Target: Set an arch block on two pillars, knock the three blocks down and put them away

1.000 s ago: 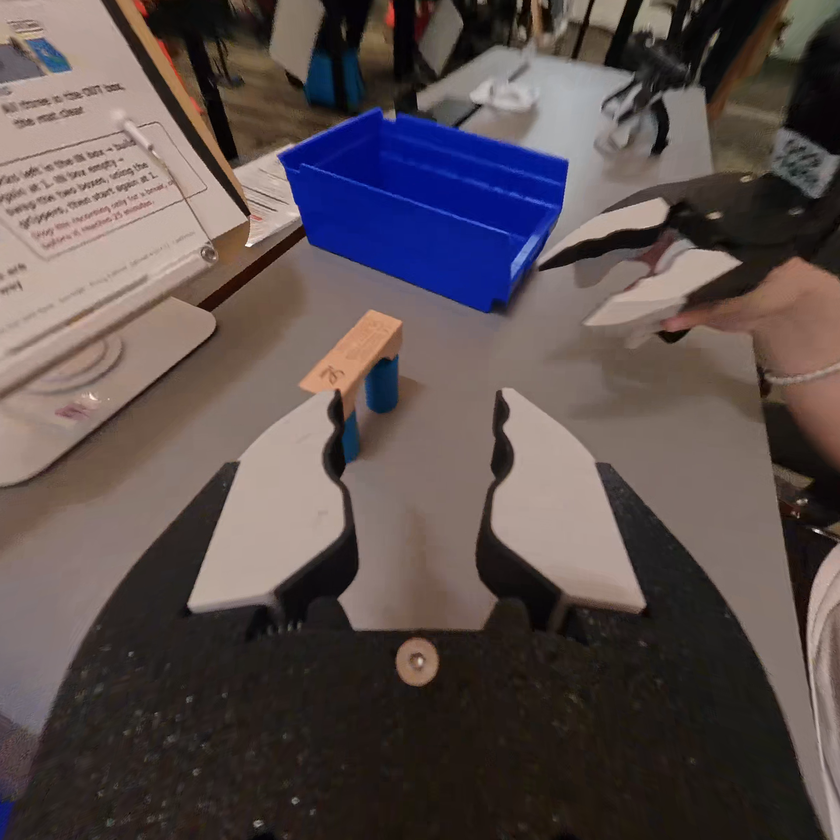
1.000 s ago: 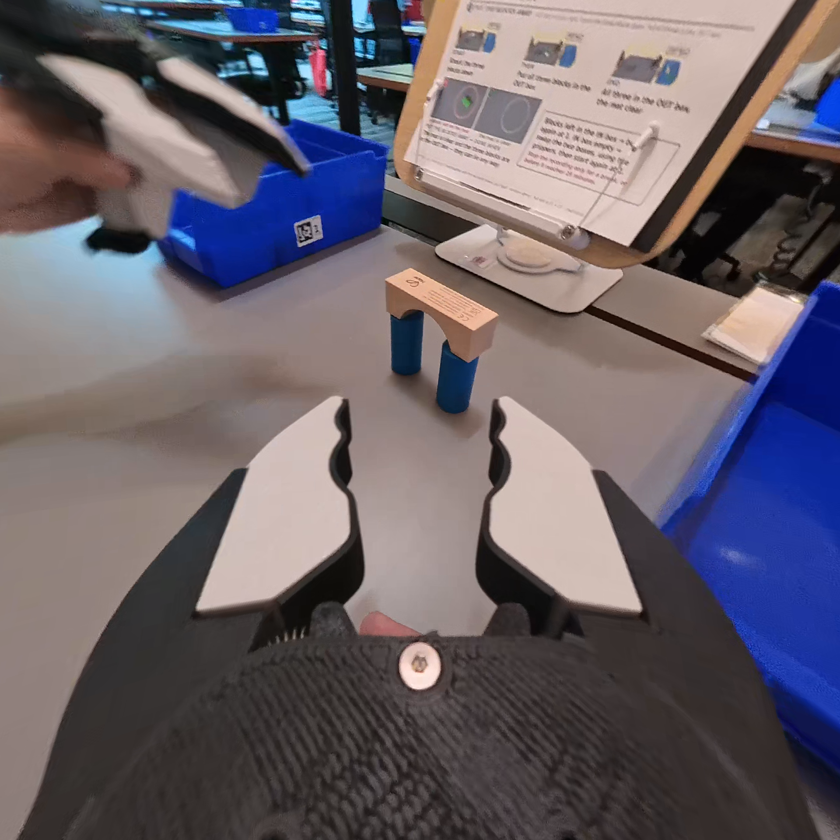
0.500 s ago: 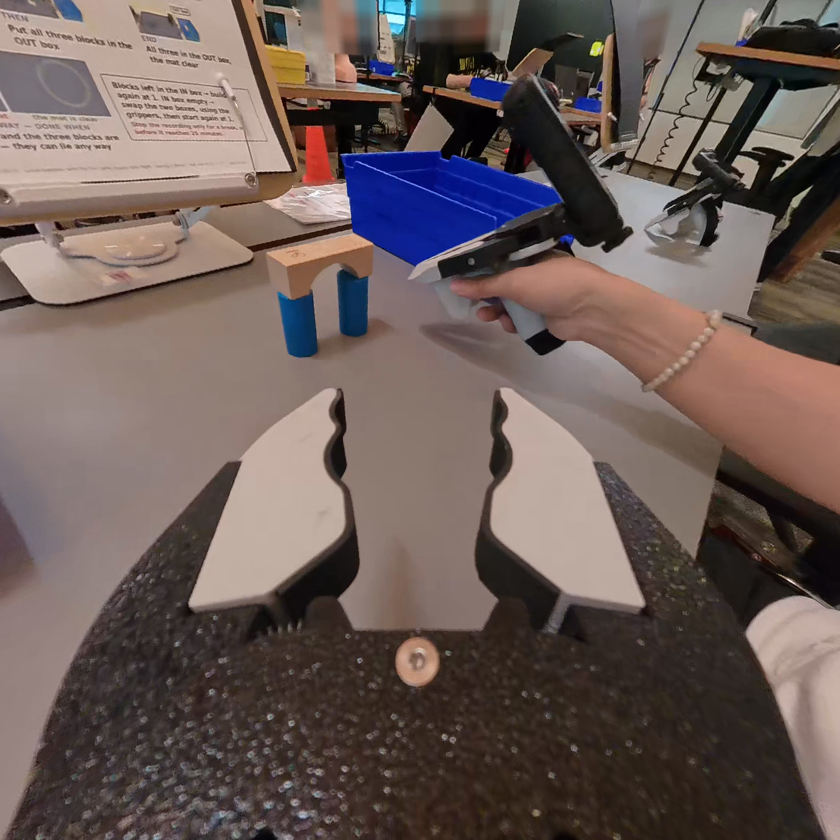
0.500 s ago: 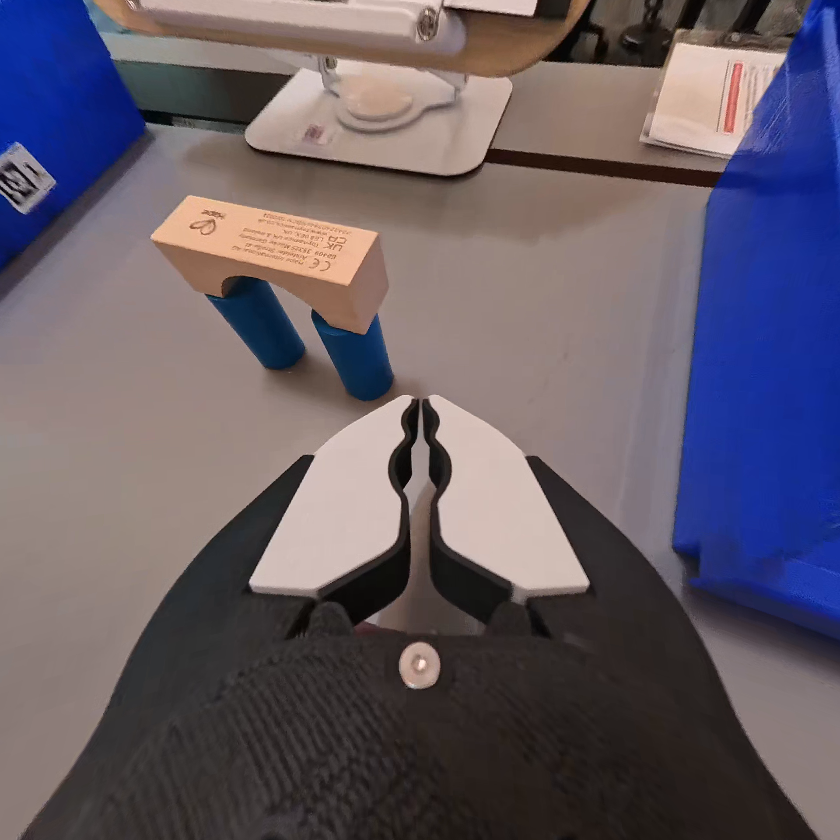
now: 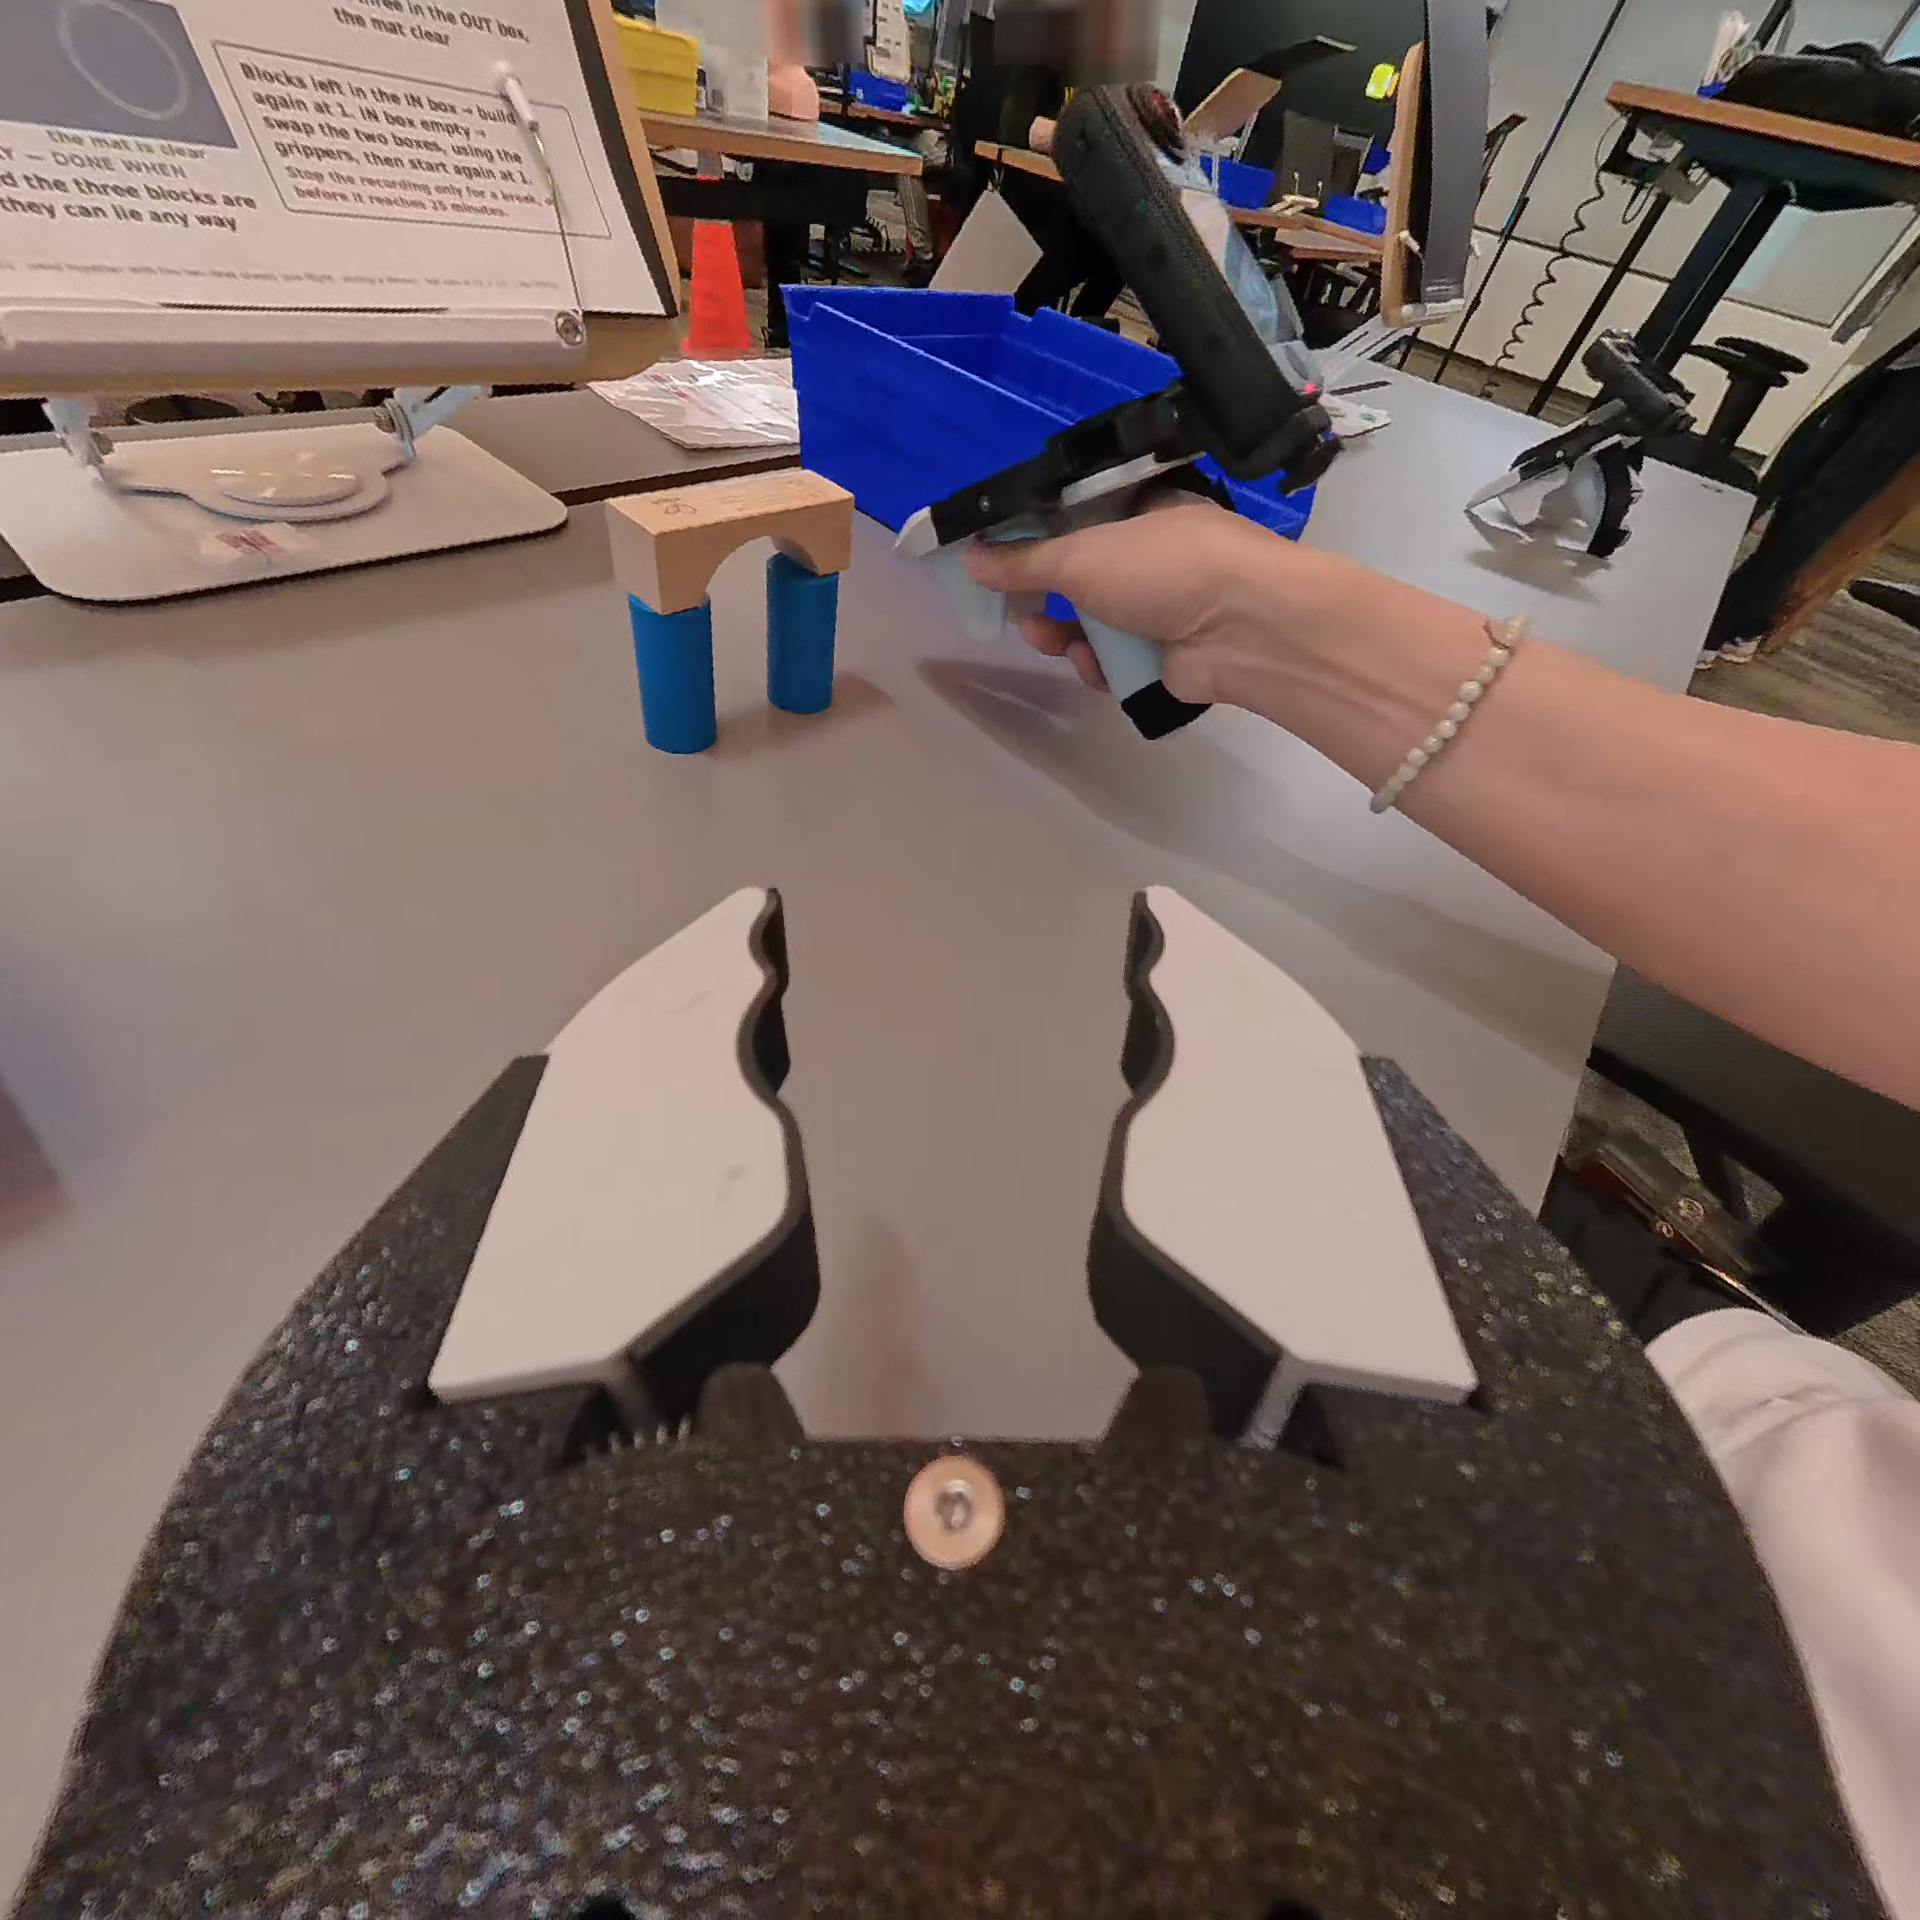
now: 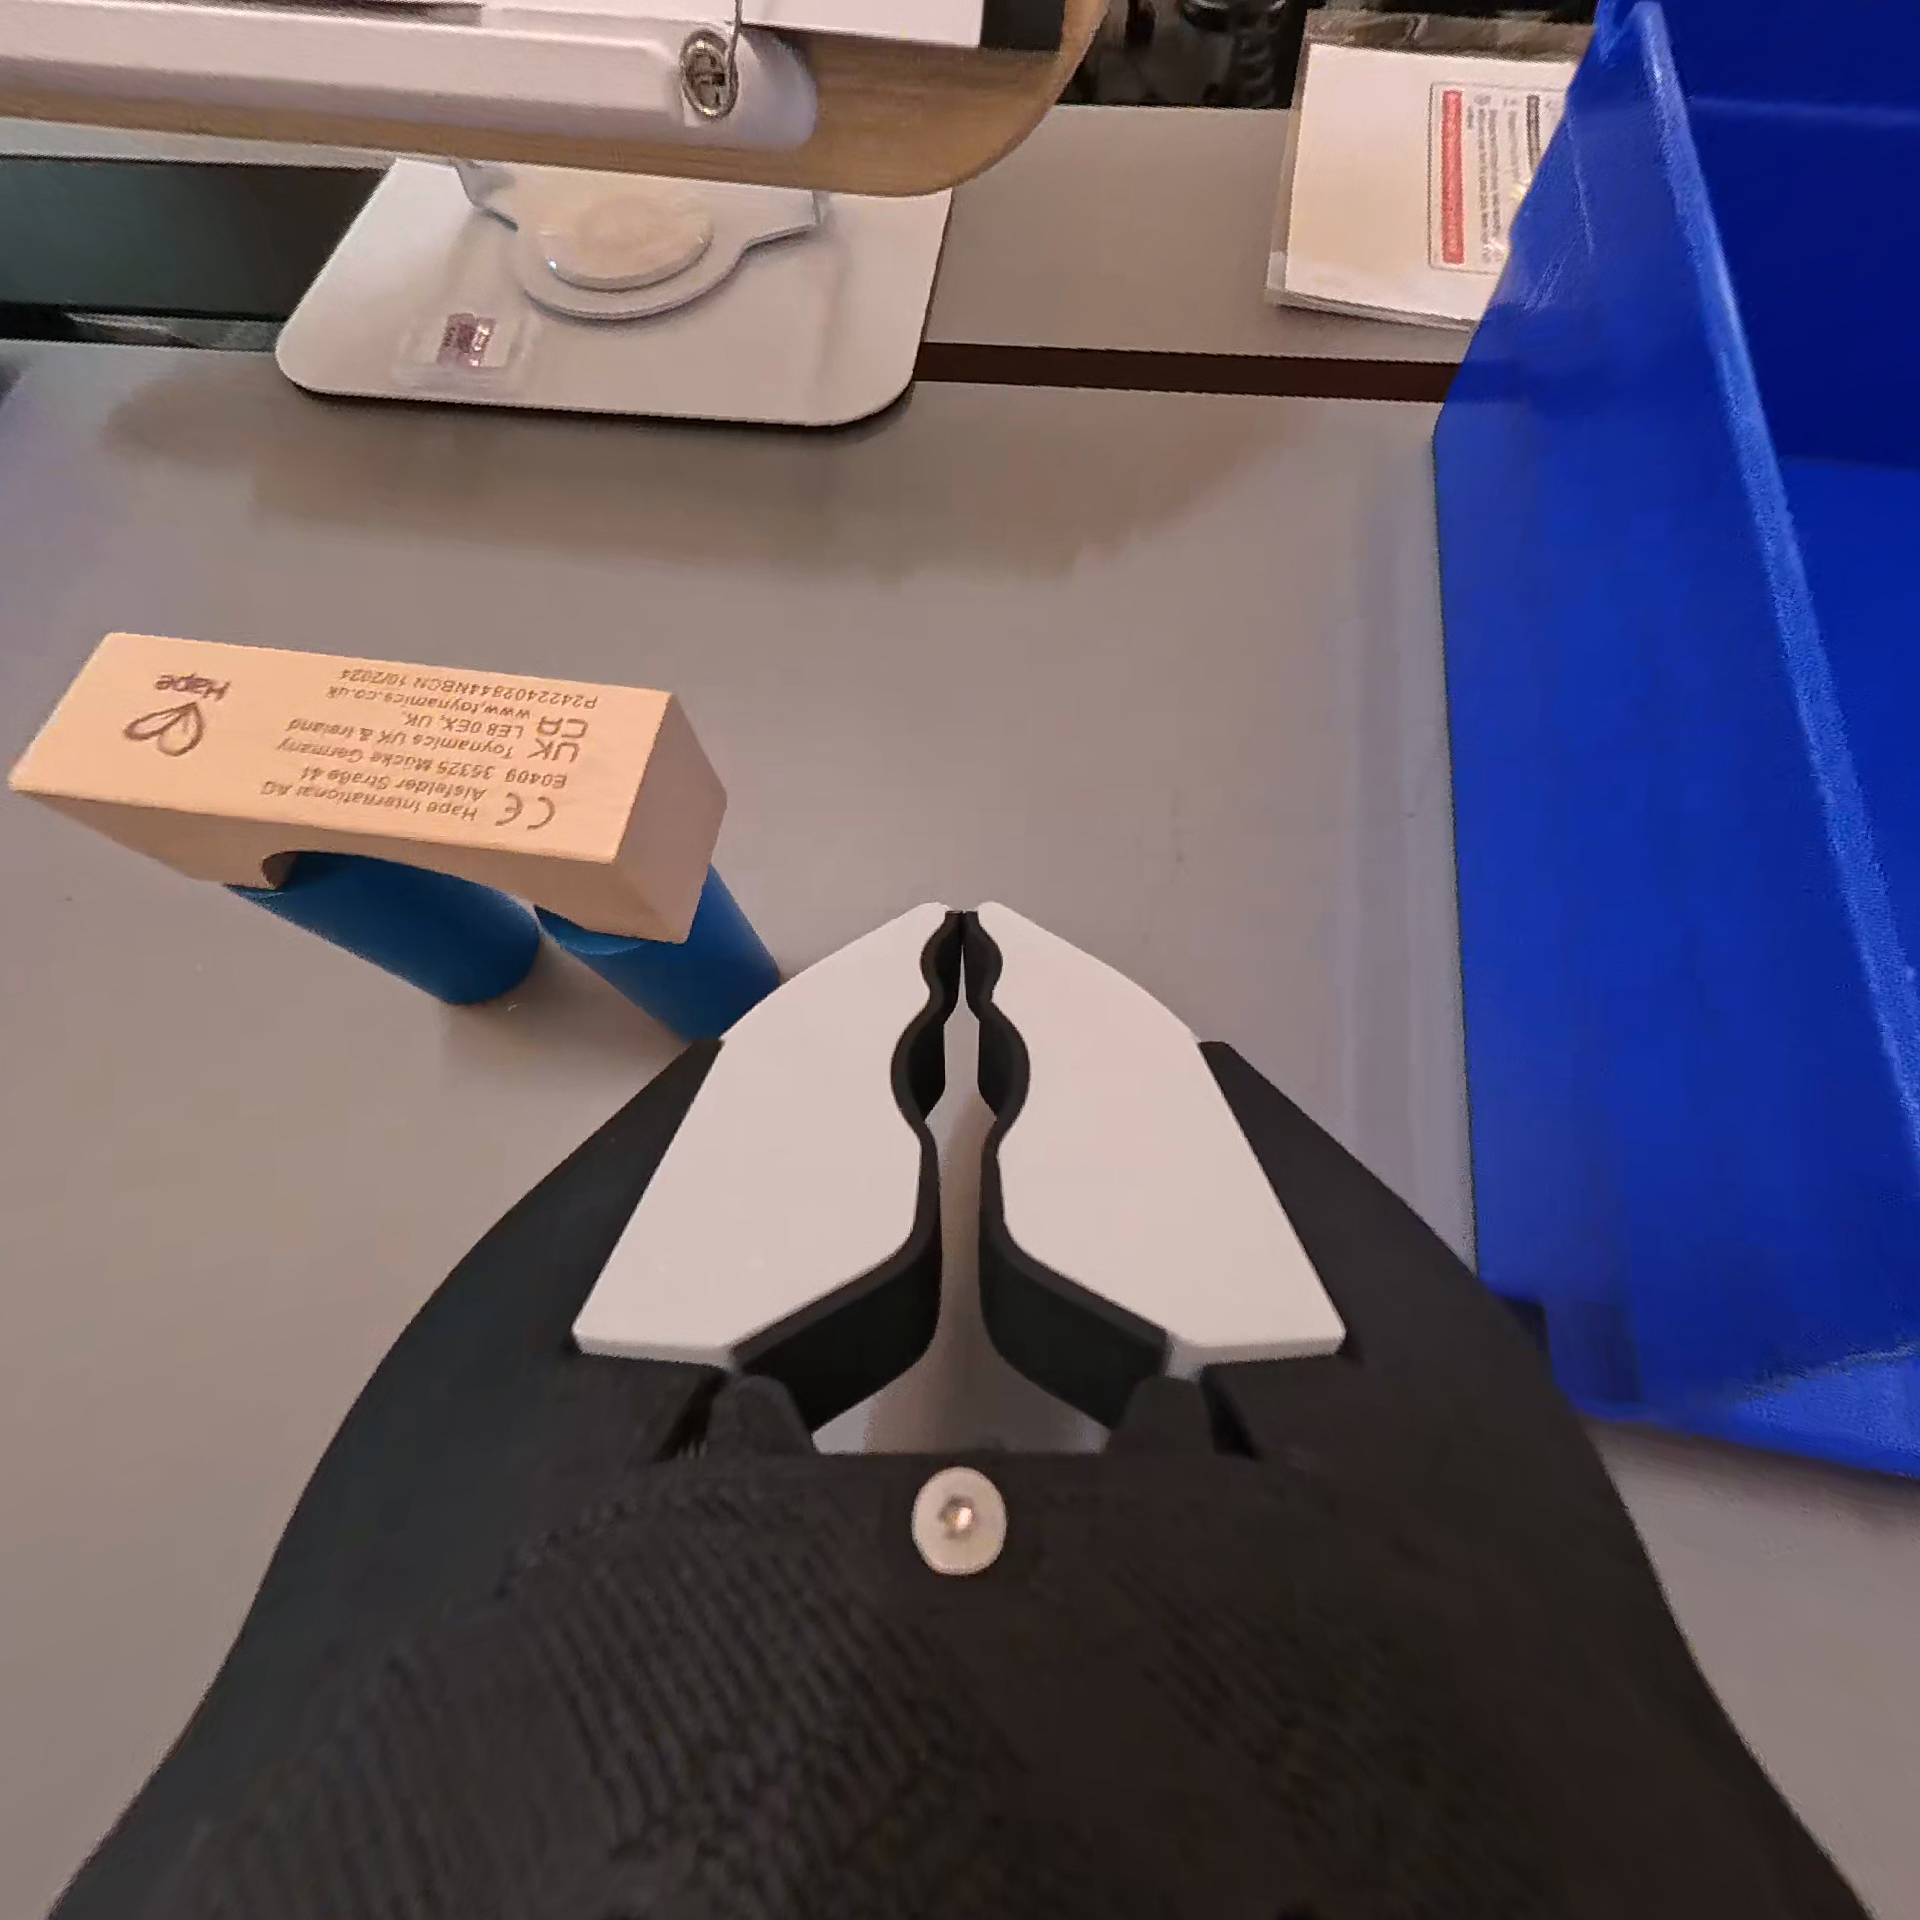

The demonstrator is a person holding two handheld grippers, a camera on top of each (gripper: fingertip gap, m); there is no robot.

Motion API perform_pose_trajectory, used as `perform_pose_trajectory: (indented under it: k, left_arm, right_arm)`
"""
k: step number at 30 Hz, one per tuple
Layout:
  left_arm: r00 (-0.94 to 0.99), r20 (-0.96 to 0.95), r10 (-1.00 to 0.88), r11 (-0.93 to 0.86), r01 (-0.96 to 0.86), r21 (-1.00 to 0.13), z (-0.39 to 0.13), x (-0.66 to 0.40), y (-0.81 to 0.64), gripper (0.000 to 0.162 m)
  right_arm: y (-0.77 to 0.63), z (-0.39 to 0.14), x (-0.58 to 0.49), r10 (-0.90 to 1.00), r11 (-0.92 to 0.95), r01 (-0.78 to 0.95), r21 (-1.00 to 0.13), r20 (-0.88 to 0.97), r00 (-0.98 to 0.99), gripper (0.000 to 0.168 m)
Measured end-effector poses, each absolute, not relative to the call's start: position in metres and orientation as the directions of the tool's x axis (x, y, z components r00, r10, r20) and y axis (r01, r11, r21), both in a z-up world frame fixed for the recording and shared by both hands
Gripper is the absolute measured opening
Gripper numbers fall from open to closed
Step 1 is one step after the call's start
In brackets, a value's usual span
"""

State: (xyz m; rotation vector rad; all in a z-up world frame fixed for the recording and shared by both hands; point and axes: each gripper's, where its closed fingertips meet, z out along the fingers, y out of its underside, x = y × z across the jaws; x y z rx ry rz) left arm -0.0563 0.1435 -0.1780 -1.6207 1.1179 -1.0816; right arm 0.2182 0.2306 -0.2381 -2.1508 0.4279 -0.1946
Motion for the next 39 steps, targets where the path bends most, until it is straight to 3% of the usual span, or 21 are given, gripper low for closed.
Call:
perform_pose_trajectory:
  k: [19,22,25,28,33,39]
  left_arm:
    - [0.192,0.196,-0.962,-0.240,-0.247,-0.939,-0.193,-0.059,0.136,0.061]
    - [0.180,0.207,-0.962,-0.249,-0.261,-0.933,-0.199,-0.056,0.132,0.061]
    - [0.175,0.196,-0.965,-0.240,-0.284,-0.928,-0.205,-0.054,0.130,0.061]
    - [0.168,0.195,-0.966,-0.239,-0.308,-0.921,-0.211,-0.053,0.127,0.061]
    - [0.161,0.196,-0.967,-0.238,-0.316,-0.918,-0.213,-0.051,0.124,0.061]
    - [0.143,0.198,-0.970,-0.234,-0.314,-0.920,-0.212,-0.047,0.118,0.061]
  right_arm:
    - [0.257,-0.273,0.221,-0.449,-0.622,-0.237,-0.746,0.092,0.889,0.000]
    - [0.285,-0.263,0.194,-0.317,-0.644,-0.106,-0.757,0.138,0.938,0.000]
    - [0.304,-0.259,0.143,0.011,-0.684,0.201,-0.701,0.266,0.964,0.000]
    - [0.302,-0.248,0.130,0.113,-0.667,0.401,-0.628,0.446,0.888,0.000]
    - [0.298,-0.224,0.110,0.170,-0.616,0.403,-0.677,0.385,0.907,0.000]
    - [0.296,-0.225,0.155,-0.003,-0.673,0.342,-0.656,0.465,0.885,0.000]
